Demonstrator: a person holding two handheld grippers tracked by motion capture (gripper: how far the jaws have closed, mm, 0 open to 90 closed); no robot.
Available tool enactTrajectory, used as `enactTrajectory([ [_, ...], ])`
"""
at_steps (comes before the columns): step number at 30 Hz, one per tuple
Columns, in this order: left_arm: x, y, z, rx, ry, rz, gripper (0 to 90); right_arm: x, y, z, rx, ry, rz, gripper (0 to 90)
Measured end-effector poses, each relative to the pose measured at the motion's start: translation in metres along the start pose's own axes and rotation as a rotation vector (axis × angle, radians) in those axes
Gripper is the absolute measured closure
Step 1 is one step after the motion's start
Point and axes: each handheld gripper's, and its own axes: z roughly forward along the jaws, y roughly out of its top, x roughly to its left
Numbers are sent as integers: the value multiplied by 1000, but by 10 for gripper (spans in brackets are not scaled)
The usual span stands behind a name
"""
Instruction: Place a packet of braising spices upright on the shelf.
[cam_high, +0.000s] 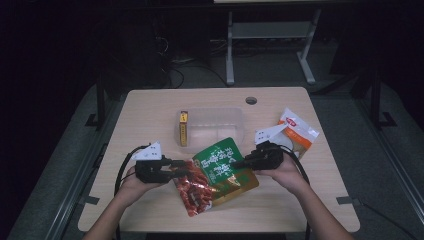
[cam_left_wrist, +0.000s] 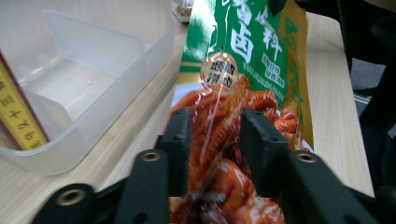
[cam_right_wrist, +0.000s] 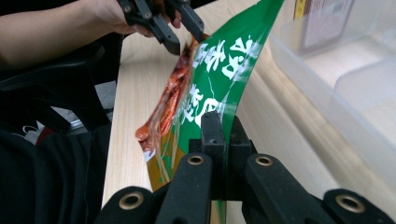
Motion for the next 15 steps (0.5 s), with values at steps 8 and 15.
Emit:
enactTrajectory([
  [8, -2, -2, -14, -8, 26, -26, 416, 6, 13, -12, -37, -1, -37, 900],
  [15, -5, -13, -21, 33, 52, -27, 346, 13, 29, -20, -50, -6, -67, 900],
])
